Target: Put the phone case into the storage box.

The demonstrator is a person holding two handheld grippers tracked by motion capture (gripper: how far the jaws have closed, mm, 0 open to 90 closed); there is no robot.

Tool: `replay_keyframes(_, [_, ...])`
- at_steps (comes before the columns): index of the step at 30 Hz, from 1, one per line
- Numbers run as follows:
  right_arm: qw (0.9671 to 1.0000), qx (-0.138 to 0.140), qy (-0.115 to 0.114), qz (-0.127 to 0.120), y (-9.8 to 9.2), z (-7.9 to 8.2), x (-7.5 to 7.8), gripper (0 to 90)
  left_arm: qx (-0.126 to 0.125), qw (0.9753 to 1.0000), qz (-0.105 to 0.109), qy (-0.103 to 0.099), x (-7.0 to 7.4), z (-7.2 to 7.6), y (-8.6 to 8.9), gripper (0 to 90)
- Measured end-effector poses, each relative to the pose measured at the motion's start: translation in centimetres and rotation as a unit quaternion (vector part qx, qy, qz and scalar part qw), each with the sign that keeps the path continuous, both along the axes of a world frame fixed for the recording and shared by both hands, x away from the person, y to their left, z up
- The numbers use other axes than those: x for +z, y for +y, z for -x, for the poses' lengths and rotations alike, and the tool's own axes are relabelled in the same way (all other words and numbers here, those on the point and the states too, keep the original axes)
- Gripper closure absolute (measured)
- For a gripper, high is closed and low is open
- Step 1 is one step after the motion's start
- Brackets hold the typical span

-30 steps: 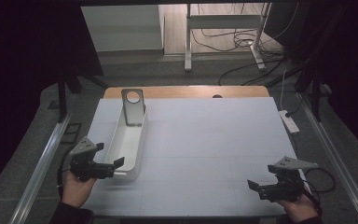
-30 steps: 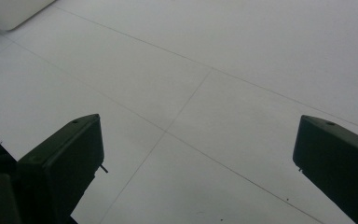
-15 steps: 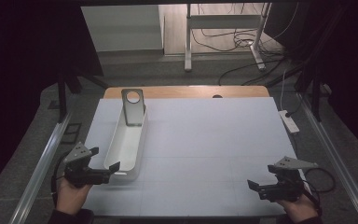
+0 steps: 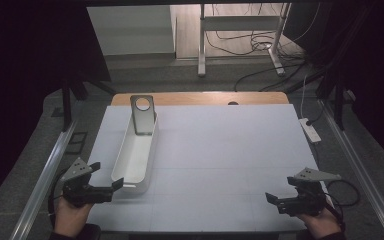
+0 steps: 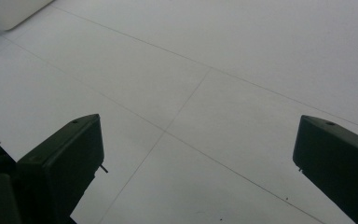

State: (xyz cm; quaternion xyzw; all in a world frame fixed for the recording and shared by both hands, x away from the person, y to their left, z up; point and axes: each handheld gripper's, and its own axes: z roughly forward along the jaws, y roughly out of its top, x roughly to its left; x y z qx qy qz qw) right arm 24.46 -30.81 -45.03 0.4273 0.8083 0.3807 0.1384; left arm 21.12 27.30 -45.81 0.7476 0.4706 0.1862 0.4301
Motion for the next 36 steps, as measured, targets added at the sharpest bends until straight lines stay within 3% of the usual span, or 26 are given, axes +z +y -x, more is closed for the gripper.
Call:
replay_keyframes(14, [1.0000,-0.002,0.001,0.001,0.0,0.0,0.0,2.2,0.009,0.9999,0.007,0.002,-0.4,1.4,0.8,0.0])
replay_keyframes(36, [1.0000,-0.004,0.003,0.000,0.0,-0.1,0.0,2.2,0.023,0.9995,-0.018,0.013,-1.1,3.1,1.3,0.0])
